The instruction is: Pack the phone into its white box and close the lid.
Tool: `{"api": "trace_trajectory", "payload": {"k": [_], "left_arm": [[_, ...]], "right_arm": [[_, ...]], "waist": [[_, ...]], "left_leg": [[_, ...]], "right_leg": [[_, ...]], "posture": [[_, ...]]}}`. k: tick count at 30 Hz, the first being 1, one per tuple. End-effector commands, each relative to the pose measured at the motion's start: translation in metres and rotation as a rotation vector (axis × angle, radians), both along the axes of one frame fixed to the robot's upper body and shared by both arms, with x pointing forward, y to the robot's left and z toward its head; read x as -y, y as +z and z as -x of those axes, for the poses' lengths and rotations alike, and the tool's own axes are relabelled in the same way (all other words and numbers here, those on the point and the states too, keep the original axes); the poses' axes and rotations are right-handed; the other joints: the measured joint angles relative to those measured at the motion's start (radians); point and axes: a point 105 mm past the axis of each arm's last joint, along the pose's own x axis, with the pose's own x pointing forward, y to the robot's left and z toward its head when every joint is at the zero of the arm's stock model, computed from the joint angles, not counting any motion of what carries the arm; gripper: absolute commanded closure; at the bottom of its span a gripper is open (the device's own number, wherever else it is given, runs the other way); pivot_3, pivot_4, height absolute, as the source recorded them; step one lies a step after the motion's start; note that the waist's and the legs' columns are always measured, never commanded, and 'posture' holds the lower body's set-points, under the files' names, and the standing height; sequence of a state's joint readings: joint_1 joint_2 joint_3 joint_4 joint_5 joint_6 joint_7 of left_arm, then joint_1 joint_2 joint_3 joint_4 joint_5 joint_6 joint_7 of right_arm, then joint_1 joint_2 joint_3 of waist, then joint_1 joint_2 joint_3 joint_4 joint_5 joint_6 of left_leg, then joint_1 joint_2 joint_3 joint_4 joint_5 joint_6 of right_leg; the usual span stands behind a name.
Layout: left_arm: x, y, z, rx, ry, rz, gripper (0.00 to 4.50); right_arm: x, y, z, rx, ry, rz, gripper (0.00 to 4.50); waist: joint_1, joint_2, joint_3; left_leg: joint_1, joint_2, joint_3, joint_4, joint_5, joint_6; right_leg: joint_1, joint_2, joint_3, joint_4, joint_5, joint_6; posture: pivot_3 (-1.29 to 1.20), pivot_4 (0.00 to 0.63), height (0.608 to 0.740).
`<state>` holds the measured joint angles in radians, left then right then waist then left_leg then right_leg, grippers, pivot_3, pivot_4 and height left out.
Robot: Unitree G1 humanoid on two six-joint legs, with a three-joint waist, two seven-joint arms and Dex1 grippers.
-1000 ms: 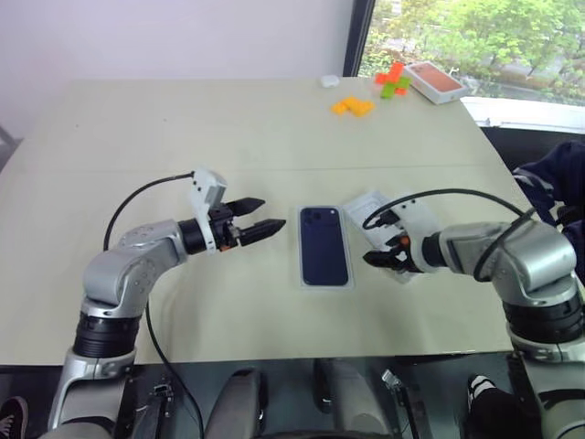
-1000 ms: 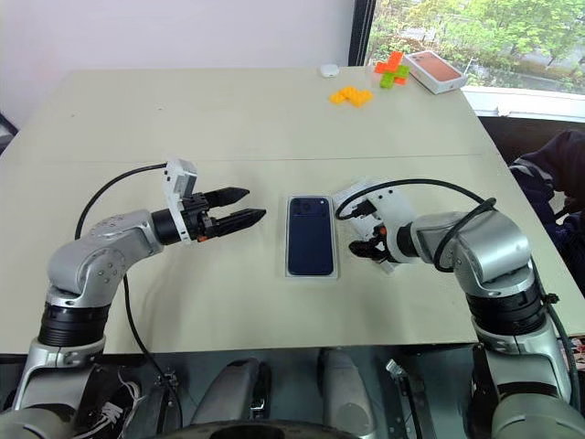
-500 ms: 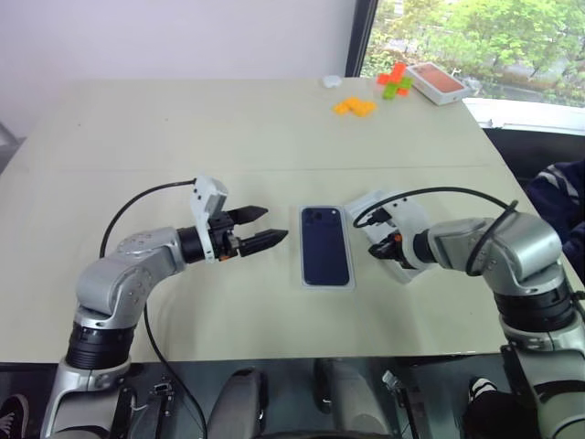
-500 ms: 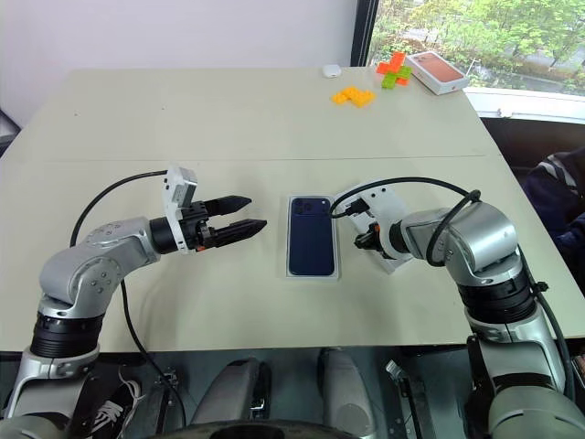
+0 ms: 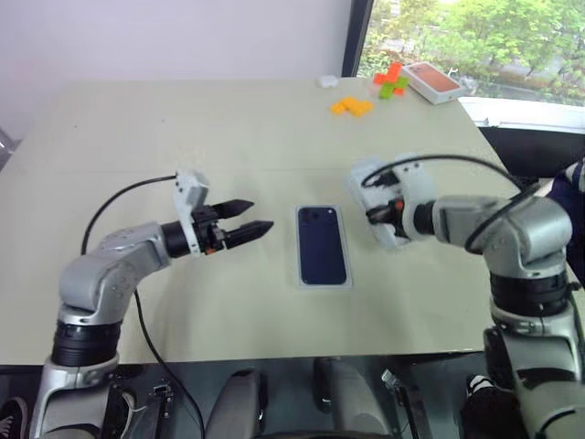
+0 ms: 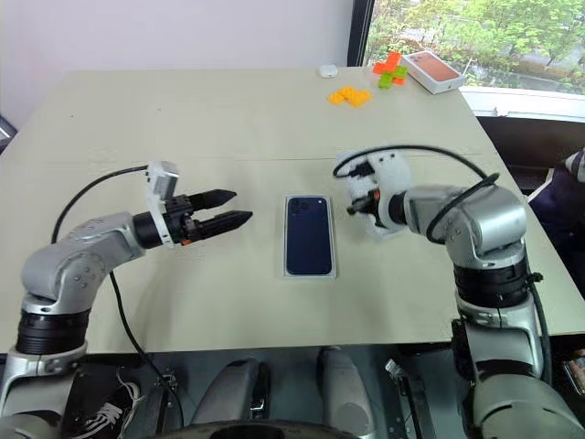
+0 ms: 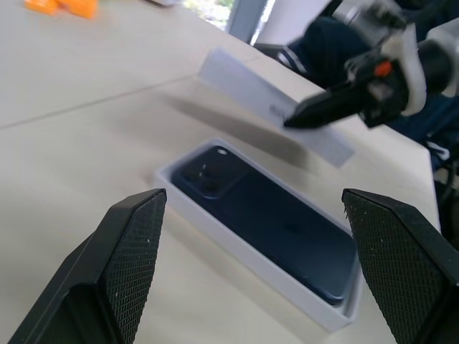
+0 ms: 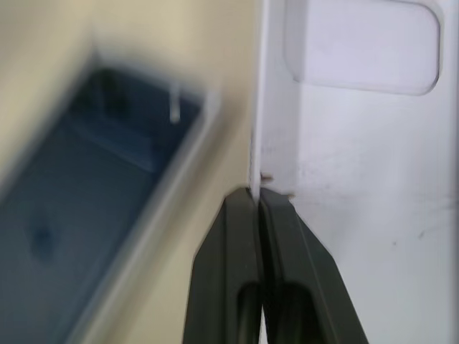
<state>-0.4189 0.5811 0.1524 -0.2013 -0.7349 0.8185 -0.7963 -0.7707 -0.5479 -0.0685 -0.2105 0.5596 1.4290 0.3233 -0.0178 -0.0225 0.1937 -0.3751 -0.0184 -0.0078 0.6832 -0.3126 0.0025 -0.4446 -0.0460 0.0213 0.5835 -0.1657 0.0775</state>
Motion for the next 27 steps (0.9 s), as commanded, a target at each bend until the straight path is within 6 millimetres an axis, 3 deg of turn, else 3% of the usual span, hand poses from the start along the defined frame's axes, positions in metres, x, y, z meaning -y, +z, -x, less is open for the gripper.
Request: {"api": "trace_trajectory", "payload": {"k": [1, 6, 8, 15, 20, 27], "left_arm": [[-0.009, 0.02, -0.004, 0.056, 0.007, 0.035, 0.34], [-0.025, 0.041, 0.003, 0.143, -0.035, 0.053, 0.34], [-0.034, 0.05, 0.01, 0.162, -0.066, 0.055, 0.34], [-0.047, 0.052, 0.022, 0.122, -0.09, 0.069, 0.34], [-0.062, 0.055, 0.029, 0.09, -0.101, 0.068, 0.34], [-0.054, 0.048, 0.03, 0.077, -0.101, 0.081, 0.34]], "right_arm": [[-0.017, 0.047, -0.006, 0.054, 0.034, -0.329, 4.44], [-0.049, 0.082, 0.003, 0.015, 0.188, -0.707, 4.44], [-0.06, 0.086, 0.008, -0.013, 0.263, -0.848, 4.44], [-0.082, 0.047, 0.025, -0.183, 0.321, -1.037, 4.44], [-0.088, 0.04, 0.03, -0.257, 0.347, -1.152, 4.44], [-0.1, 0.021, 0.049, -0.387, 0.353, -1.205, 4.44]], "waist": [[0.0, 0.0, 0.0], [0.003, 0.001, 0.0], [0.003, 0.001, 0.0], [-0.003, 0.002, 0.001], [-0.015, 0.002, 0.001], [-0.03, 0.002, 0.001]], "left_leg": [[0.0, 0.0, 0.0, 0.0, 0.0, 0.0], [0.0, 0.001, -0.001, 0.0, 0.0, 0.0], [-0.002, 0.0, -0.002, -0.002, 0.0, 0.0], [-0.006, -0.004, 0.0, -0.003, 0.0, 0.0], [-0.015, -0.002, 0.001, 0.0, 0.0, -0.001], [-0.014, -0.001, 0.0, 0.0, 0.001, -0.001]], "right_leg": [[0.0, 0.0, 0.0, 0.0, 0.0, 0.0], [-0.001, -0.001, -0.001, 0.003, 0.001, -0.001], [-0.003, -0.002, -0.002, 0.004, 0.001, -0.001], [-0.006, -0.007, -0.001, 0.004, 0.001, -0.001], [-0.02, -0.005, 0.001, 0.012, 0.001, -0.001], [-0.019, -0.003, 0.001, 0.012, 0.0, -0.001]], "posture": [[0.0, 0.15, 0.74], [0.0, 0.15, 0.74], [0.0, 0.15, 0.74], [0.0, 0.15, 0.74], [0.0, 0.15, 0.74], [0.0, 0.15, 0.74]]}}
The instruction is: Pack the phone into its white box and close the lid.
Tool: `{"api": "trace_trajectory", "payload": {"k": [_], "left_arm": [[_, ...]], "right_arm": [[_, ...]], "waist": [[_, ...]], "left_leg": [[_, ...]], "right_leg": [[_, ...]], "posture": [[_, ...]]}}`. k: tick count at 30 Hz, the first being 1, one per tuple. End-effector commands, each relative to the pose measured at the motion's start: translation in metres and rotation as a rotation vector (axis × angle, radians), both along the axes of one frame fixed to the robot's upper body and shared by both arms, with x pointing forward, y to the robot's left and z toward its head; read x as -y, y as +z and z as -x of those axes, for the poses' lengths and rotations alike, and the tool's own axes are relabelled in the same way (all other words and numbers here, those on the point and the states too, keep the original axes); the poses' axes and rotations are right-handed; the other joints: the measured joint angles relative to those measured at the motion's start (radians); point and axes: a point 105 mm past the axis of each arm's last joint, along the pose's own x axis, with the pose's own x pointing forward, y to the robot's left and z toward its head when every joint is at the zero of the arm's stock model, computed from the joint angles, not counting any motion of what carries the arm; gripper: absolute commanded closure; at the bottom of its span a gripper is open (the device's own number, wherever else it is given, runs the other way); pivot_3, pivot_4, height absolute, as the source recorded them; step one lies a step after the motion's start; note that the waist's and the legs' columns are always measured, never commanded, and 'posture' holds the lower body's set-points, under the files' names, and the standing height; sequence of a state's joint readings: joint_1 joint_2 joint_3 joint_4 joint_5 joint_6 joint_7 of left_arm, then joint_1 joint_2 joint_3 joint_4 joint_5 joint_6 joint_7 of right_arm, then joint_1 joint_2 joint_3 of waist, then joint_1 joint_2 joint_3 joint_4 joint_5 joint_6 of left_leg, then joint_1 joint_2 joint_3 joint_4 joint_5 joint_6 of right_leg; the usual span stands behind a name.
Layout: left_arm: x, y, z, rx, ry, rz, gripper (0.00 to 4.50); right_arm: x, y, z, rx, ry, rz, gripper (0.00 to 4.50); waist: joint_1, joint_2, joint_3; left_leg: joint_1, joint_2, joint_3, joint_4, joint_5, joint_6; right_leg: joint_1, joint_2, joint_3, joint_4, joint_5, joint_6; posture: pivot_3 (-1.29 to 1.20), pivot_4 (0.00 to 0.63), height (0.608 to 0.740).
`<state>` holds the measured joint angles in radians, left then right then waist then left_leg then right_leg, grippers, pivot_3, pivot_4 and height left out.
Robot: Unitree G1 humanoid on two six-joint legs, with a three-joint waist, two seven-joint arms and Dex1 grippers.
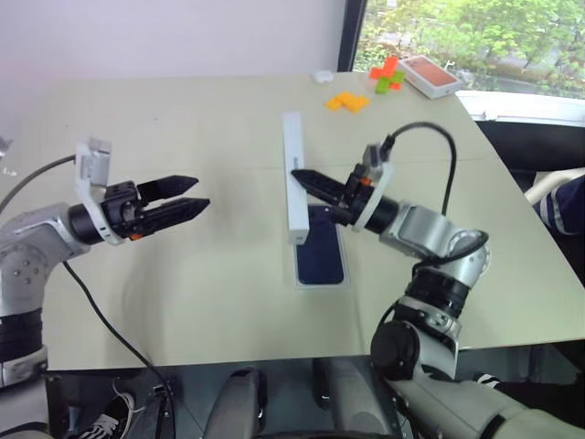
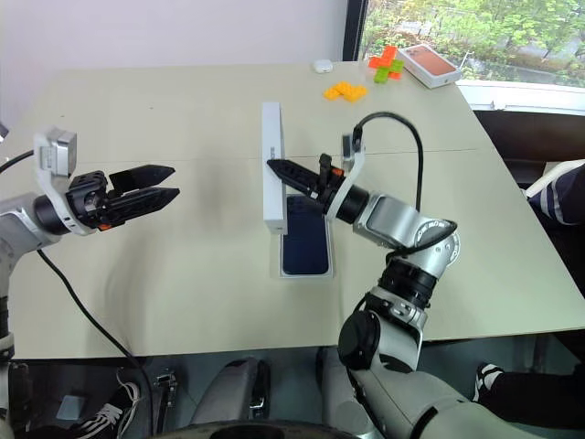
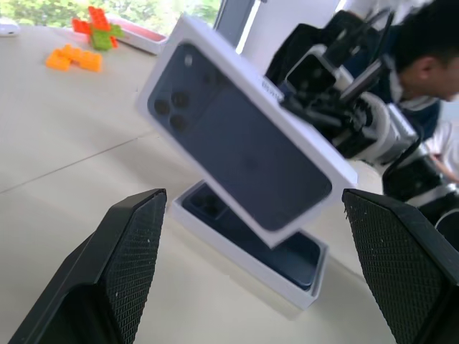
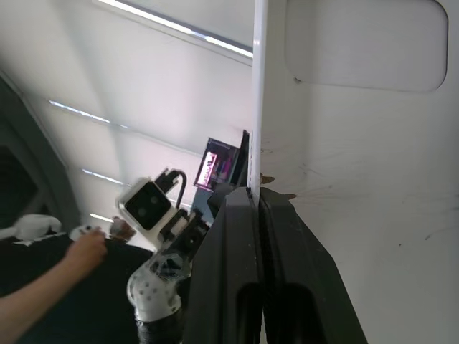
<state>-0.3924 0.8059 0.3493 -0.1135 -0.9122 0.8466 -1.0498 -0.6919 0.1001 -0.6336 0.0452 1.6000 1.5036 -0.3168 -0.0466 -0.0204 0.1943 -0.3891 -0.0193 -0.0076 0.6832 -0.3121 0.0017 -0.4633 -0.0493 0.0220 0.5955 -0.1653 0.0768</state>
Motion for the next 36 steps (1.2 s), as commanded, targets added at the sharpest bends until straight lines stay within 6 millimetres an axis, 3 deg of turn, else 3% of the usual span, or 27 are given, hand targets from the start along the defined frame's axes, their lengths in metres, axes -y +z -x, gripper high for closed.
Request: {"api": "trace_trajectory", "payload": {"k": [1, 4, 10, 16, 20, 28, 31, 36], "left_arm": [[0.004, 0.005, 0.005, 0.031, -0.009, 0.008, 0.34], [0.009, -0.003, 0.006, 0.018, -0.011, -0.014, 0.34], [0.021, -0.011, 0.01, 0.006, -0.04, -0.019, 0.34], [0.027, -0.016, 0.01, -0.001, -0.049, -0.015, 0.34], [0.028, -0.021, 0.01, -0.007, -0.046, -0.032, 0.34], [0.023, -0.05, 0.007, -0.045, -0.006, -0.104, 0.34], [0.019, -0.06, 0.003, -0.052, 0.021, -0.112, 0.34], [0.018, -0.057, 0.002, -0.042, 0.027, -0.08, 0.34]], "right_arm": [[-0.006, 0.011, 0.012, 0.012, 0.046, -0.038, 4.44], [-0.009, 0.006, 0.025, 0.037, 0.081, 0.01, 4.44], [-0.012, -0.013, 0.029, -0.05, 0.101, 0.067, 4.44], [-0.023, -0.008, 0.028, -0.049, 0.101, 0.062, 4.44], [-0.02, -0.028, 0.018, -0.116, 0.035, 0.107, 4.44], [-0.012, -0.043, 0.015, -0.131, -0.015, 0.153, 4.44], [-0.012, -0.043, 0.013, -0.133, -0.031, 0.15, 4.44], [-0.026, -0.021, 0.013, -0.121, -0.018, 0.099, 4.44]], "waist": [[-0.004, 0.0, 0.0], [-0.008, 0.0, 0.0], [-0.007, 0.0, 0.0], [-0.007, -0.001, 0.0], [-0.001, -0.001, 0.0], [0.005, -0.001, -0.001], [0.004, -0.001, -0.001], [0.004, -0.001, -0.001]], "left_leg": [[0.0, 0.0, 0.0, 0.0, 0.0, 0.0], [0.0, 0.0, 0.001, 0.0, 0.0, 0.0], [0.0, 0.0, 0.001, 0.001, 0.0, 0.0], [0.001, 0.001, 0.001, 0.001, 0.0, 0.0], [0.001, 0.002, 0.001, 0.001, 0.0, 0.0], [0.002, 0.001, 0.002, 0.001, 0.0, 0.0], [0.002, 0.001, 0.002, 0.001, 0.0, 0.0], [0.003, 0.002, 0.002, 0.001, 0.0, 0.0]], "right_leg": [[0.0, 0.0, 0.0, 0.0, 0.0, 0.0], [0.0, 0.0, 0.001, 0.0, 0.0, 0.0], [0.0, 0.001, 0.001, -0.001, 0.0, 0.0], [0.0, 0.002, 0.001, 0.0, 0.0, 0.0], [0.0, 0.003, 0.001, 0.0, 0.0, 0.0], [0.001, 0.002, 0.002, -0.001, 0.0, 0.0], [0.001, 0.002, 0.002, -0.001, 0.0, 0.0], [0.002, 0.002, 0.002, 0.0, 0.0, 0.0]], "posture": [[0.0, 0.15, 0.74], [0.0, 0.15, 0.74], [0.0, 0.15, 0.74], [0.0, 0.15, 0.74], [0.0, 0.15, 0.74], [0.0, 0.15, 0.74], [0.0, 0.15, 0.74], [0.0, 0.15, 0.74]]}}
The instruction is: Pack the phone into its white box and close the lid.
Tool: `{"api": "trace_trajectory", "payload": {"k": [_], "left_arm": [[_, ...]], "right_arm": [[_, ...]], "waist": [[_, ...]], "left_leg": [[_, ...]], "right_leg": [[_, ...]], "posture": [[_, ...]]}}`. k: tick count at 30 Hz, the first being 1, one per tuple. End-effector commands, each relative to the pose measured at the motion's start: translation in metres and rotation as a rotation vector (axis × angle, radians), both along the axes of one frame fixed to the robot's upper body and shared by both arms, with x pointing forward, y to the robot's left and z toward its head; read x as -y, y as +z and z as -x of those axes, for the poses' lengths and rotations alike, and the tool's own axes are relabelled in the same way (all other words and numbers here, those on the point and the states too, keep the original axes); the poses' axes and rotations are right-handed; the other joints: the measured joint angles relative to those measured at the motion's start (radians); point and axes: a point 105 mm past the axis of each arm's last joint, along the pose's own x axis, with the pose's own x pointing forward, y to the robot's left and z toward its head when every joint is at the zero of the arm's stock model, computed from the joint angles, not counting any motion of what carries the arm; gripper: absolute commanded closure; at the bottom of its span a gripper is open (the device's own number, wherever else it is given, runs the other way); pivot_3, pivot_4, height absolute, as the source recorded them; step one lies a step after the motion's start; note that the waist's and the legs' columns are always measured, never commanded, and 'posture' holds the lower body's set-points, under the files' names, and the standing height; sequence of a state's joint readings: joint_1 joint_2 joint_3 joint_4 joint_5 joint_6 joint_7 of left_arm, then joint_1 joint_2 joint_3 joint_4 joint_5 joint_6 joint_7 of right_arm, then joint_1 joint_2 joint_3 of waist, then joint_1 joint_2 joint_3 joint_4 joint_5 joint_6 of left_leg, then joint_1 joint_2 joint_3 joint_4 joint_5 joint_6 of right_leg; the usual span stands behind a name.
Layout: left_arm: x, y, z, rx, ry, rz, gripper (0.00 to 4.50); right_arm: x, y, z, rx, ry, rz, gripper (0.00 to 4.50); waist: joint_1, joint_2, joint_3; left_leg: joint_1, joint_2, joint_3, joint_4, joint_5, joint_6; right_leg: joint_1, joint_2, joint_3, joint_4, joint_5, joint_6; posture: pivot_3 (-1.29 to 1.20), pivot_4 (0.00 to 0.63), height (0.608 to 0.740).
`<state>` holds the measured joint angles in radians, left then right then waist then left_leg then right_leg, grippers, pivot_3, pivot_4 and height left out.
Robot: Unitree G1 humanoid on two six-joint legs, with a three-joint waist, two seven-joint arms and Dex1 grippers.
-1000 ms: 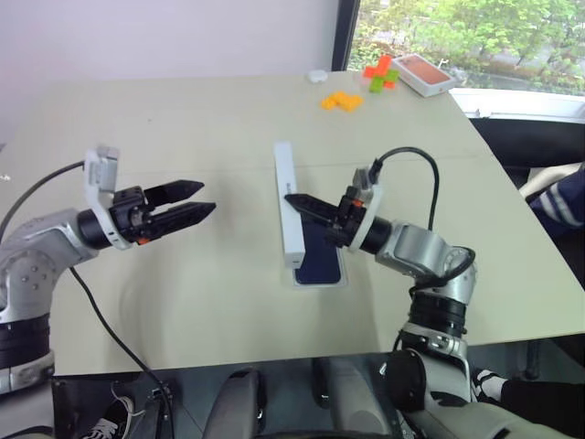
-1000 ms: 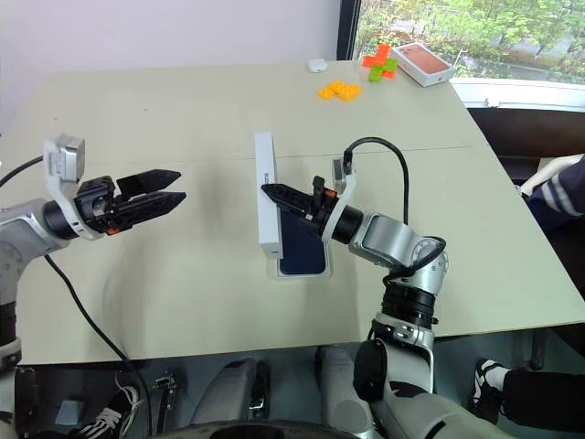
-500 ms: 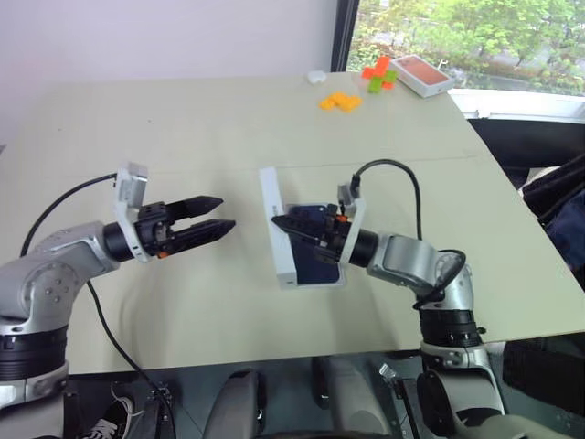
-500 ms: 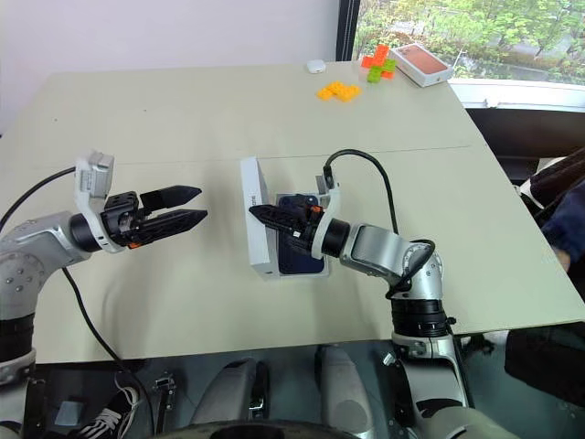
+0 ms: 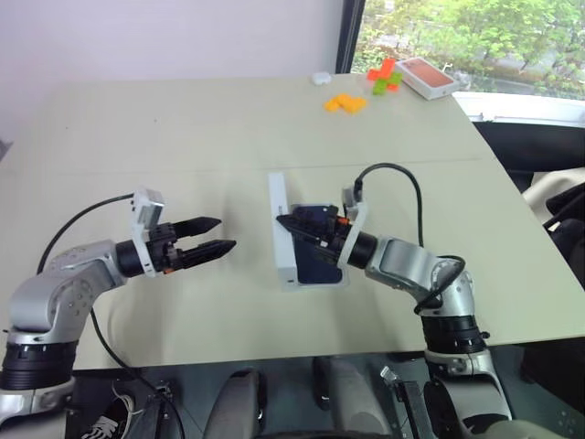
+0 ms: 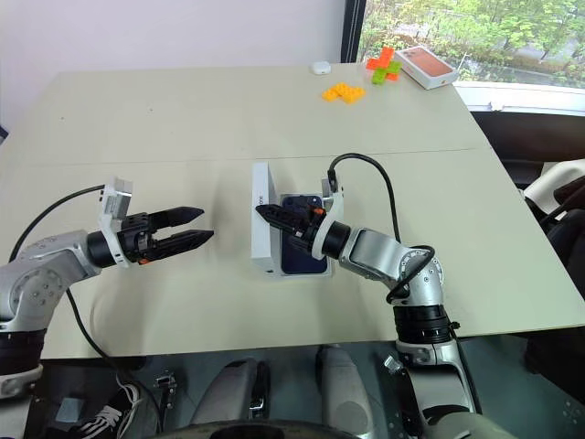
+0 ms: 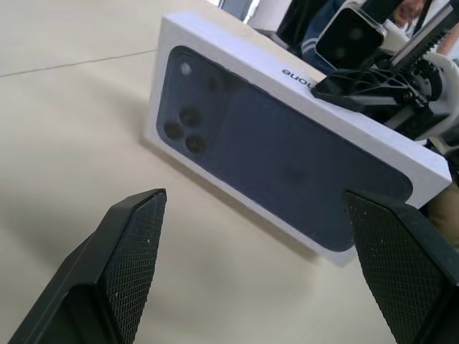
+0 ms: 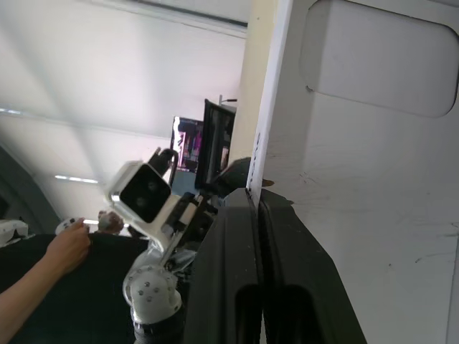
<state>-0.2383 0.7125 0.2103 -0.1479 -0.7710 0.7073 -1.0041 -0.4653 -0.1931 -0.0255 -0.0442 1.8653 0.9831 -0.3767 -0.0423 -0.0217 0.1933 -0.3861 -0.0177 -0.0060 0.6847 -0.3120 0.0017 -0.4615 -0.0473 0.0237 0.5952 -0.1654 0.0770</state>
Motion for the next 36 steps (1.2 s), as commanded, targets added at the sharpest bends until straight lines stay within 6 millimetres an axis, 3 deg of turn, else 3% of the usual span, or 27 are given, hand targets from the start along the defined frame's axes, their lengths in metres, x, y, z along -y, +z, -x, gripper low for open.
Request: {"api": "trace_trajectory", "payload": {"k": [1, 6, 11, 20, 23, 28, 30, 34, 36], "left_arm": [[0.0, 0.011, 0.0, 0.054, -0.014, 0.009, 0.34], [0.0, 0.016, 0.0, 0.058, -0.019, 0.024, 0.34], [0.003, 0.012, 0.001, 0.054, -0.021, 0.021, 0.34], [0.021, -0.016, -0.008, 0.02, 0.0, 0.016, 0.34], [0.032, -0.027, -0.012, -0.017, -0.01, 0.042, 1.19], [0.06, -0.032, -0.022, -0.013, -0.014, 0.072, 3.69], [0.066, -0.03, -0.022, -0.011, -0.024, 0.081, 4.49], [0.069, -0.03, -0.026, 0.005, -0.02, 0.062, 4.49], [0.075, -0.029, -0.028, 0.019, -0.025, 0.061, 4.5]], "right_arm": [[-0.009, 0.019, 0.003, 0.033, 0.015, -0.031, 4.44], [-0.013, 0.023, 0.003, 0.043, 0.012, -0.012, 4.44], [-0.001, 0.008, -0.001, 0.028, -0.018, 0.035, 4.44], [0.017, 0.003, 0.001, 0.021, -0.03, 0.06, 4.44], [0.02, 0.004, -0.001, 0.03, -0.046, 0.072, 4.5], [0.022, 0.003, -0.002, 0.039, -0.051, 0.081, 4.5], [0.021, 0.003, -0.001, 0.045, -0.048, 0.087, 4.5], [0.021, 0.002, 0.0, 0.046, -0.046, 0.086, 4.5], [0.023, 0.001, -0.001, 0.052, -0.05, 0.097, 3.91]], "waist": [[0.0, 0.0, 0.0], [-0.001, 0.0, 0.0], [0.0, 0.0, 0.0], [0.003, 0.0, 0.0], [0.003, 0.0, 0.0], [0.01, -0.001, -0.001], [0.01, -0.001, -0.001], [0.01, -0.001, -0.001], [0.01, -0.001, -0.001]], "left_leg": [[0.0, 0.0, 0.0, 0.0, 0.0, 0.0], [-0.001, 0.0, 0.0, 0.0, 0.0, 0.0], [-0.001, 0.0, 0.0, 0.0, 0.0, 0.0], [-0.001, -0.001, 0.0, 0.0, 0.0, 0.0], [-0.001, -0.001, 0.0, 0.0, 0.0, 0.0], [-0.001, -0.001, 0.0, 0.001, 0.0, 0.0], [-0.001, -0.001, 0.0, 0.001, 0.0, 0.0], [0.0, -0.001, 0.0, 0.001, 0.0, 0.0], [0.0, -0.001, 0.0, 0.001, 0.0, 0.0]], "right_leg": [[0.0, 0.0, 0.0, 0.0, 0.0, 0.0], [0.0, 0.0, 0.0, 0.0, 0.0, 0.0], [0.0, -0.001, 0.0, 0.0, 0.0, 0.0], [0.0, -0.001, 0.0, 0.0, 0.0, 0.0], [0.0, -0.001, 0.0, 0.0, 0.0, 0.0], [0.001, -0.002, 0.0, 0.0, 0.0, 0.0], [0.001, -0.002, 0.0, 0.0, 0.0, 0.0], [0.001, -0.001, 0.0, 0.001, 0.0, 0.0], [0.001, -0.001, 0.0, 0.001, 0.0, 0.0]], "posture": [[0.0, 0.15, 0.74], [0.0, 0.15, 0.74], [0.0, 0.15, 0.74], [0.0, 0.15, 0.74], [0.0, 0.15, 0.74], [0.0, 0.15, 0.74], [0.0, 0.15, 0.74], [0.0, 0.15, 0.74], [0.0, 0.15, 0.74]]}}
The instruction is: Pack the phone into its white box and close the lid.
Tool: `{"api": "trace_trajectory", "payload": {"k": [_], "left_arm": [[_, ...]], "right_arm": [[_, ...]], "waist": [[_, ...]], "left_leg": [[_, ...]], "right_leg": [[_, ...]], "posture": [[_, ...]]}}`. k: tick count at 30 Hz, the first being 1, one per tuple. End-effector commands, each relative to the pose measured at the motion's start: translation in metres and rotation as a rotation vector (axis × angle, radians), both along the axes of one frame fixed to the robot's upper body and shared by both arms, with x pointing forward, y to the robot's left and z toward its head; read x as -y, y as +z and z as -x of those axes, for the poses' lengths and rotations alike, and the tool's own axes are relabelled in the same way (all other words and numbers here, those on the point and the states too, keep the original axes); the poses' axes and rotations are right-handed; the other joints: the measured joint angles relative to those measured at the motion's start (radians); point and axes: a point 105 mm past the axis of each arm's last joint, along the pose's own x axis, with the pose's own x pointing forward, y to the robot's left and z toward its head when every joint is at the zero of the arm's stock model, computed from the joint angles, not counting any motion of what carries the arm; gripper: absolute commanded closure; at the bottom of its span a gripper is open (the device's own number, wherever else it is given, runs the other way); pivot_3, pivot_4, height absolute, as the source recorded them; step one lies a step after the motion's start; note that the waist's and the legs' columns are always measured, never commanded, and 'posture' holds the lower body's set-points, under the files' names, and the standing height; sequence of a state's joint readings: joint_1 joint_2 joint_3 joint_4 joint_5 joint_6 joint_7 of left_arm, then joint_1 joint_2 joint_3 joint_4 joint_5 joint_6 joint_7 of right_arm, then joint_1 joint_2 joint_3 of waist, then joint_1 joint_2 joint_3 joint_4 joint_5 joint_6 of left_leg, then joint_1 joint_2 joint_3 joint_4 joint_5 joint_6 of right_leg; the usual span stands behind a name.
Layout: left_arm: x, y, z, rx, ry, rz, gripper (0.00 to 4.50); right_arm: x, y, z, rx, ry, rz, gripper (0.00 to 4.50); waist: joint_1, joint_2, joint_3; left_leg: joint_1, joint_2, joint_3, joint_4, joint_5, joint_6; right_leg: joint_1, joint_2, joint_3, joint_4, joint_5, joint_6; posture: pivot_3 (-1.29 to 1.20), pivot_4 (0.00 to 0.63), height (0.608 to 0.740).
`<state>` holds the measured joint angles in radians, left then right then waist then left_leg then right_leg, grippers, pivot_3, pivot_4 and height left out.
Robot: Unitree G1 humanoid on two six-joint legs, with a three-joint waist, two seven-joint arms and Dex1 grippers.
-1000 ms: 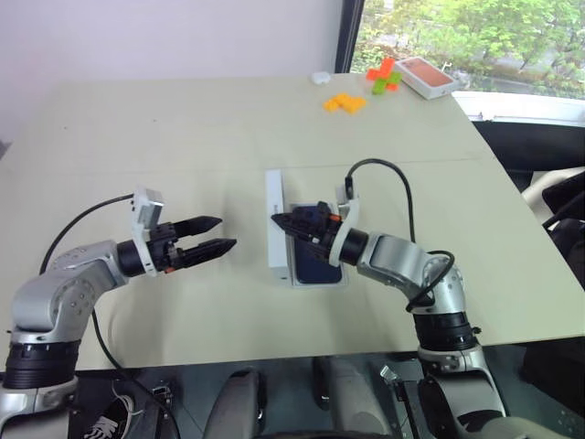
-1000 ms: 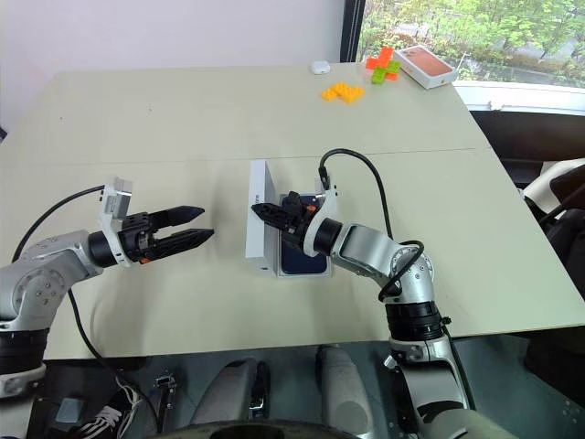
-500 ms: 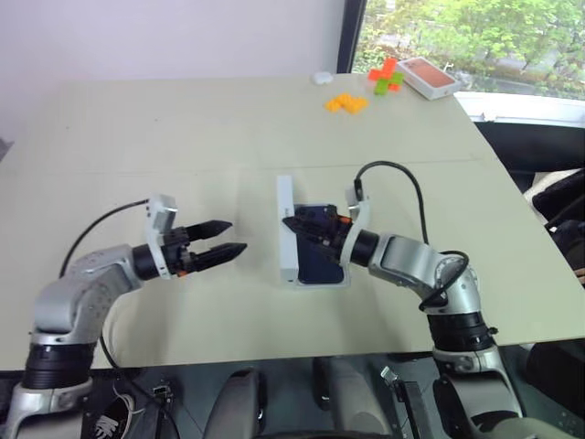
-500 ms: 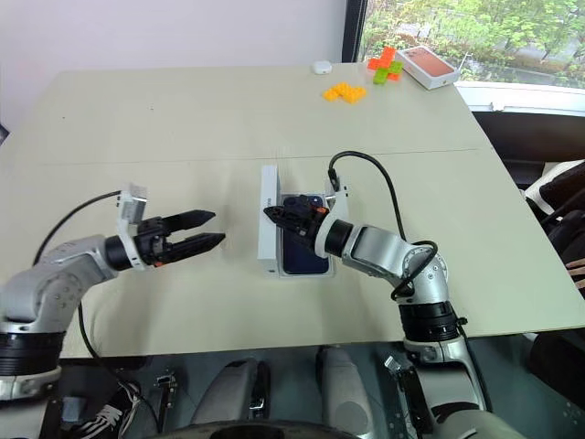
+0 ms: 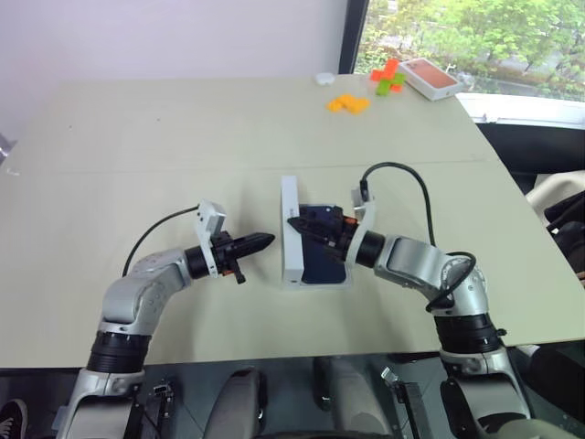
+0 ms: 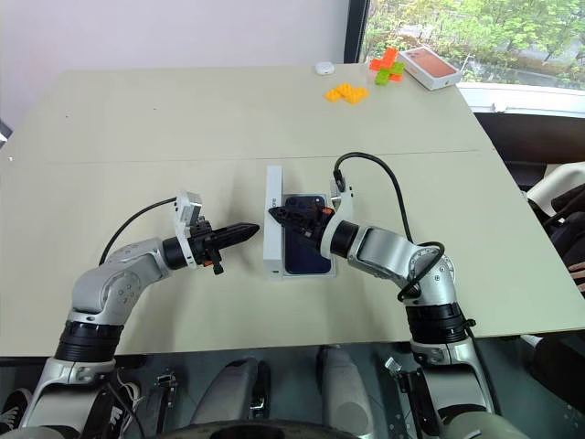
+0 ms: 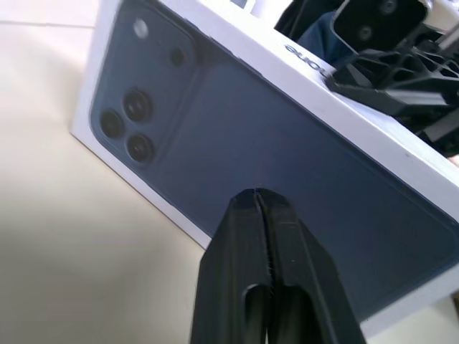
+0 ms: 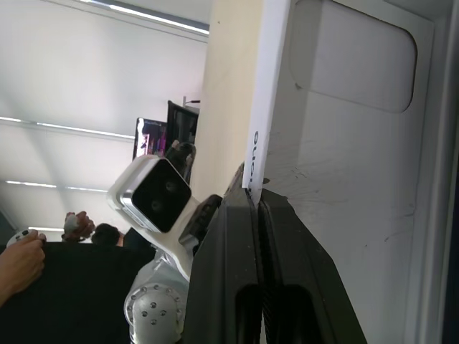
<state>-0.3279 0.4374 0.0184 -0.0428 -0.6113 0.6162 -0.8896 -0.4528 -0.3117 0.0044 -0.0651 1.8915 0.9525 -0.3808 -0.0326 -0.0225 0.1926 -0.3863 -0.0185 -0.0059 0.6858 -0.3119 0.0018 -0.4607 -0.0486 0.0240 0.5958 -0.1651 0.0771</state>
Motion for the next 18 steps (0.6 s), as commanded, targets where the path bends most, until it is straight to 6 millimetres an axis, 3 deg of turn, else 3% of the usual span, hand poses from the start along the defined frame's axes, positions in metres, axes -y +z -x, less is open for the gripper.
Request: {"api": "trace_trajectory", "payload": {"k": [1, 8, 13, 16, 18], "left_arm": [[0.011, 0.01, -0.005, 0.062, -0.013, -0.001, 4.5], [0.028, 0.009, -0.004, 0.066, -0.043, 0.014, 4.5], [0.04, 0.012, 0.001, 0.06, -0.067, 0.04, 4.5], [0.042, 0.01, 0.002, 0.055, -0.075, 0.042, 4.5], [0.046, 0.009, 0.0, 0.05, -0.078, 0.054, 4.5]], "right_arm": [[0.005, 0.007, 0.002, 0.059, -0.005, 0.024, 3.67], [0.029, 0.017, -0.004, 0.146, -0.02, 0.096, 0.11], [0.052, 0.025, -0.006, 0.221, -0.019, 0.166, 0.04], [0.069, 0.028, -0.002, 0.421, 0.061, 0.416, 0.04], [0.089, 0.025, -0.003, 0.454, 0.116, 0.52, 0.04]], "waist": [[0.002, 0.0, 0.0], [0.017, 0.0, 0.0], [0.019, 0.0, 0.0], [0.022, 0.001, 0.0], [0.021, 0.001, 0.0]], "left_leg": [[0.0, 0.0, 0.0, 0.0, 0.0, 0.0], [-0.001, 0.0, 0.0, 0.001, 0.0, 0.0], [-0.001, 0.0, 0.001, 0.001, 0.0, 0.0], [-0.001, 0.0, 0.001, 0.001, 0.0, 0.0], [-0.001, -0.001, 0.001, 0.001, 0.0, 0.0]], "right_leg": [[0.0, 0.0, 0.0, 0.0, 0.0, 0.0], [0.0, 0.0, 0.0, 0.0, 0.0, 0.0], [0.0, 0.0, 0.0, -0.001, 0.0, 0.0], [0.0, 0.0, 0.0, -0.001, 0.0, 0.0], [0.0, 0.001, 0.0, -0.001, 0.0, 0.0]], "posture": [[0.0, 0.15, 0.74], [0.0, 0.15, 0.74], [0.0, 0.15, 0.74], [0.0, 0.15, 0.74], [0.0, 0.15, 0.74]]}}
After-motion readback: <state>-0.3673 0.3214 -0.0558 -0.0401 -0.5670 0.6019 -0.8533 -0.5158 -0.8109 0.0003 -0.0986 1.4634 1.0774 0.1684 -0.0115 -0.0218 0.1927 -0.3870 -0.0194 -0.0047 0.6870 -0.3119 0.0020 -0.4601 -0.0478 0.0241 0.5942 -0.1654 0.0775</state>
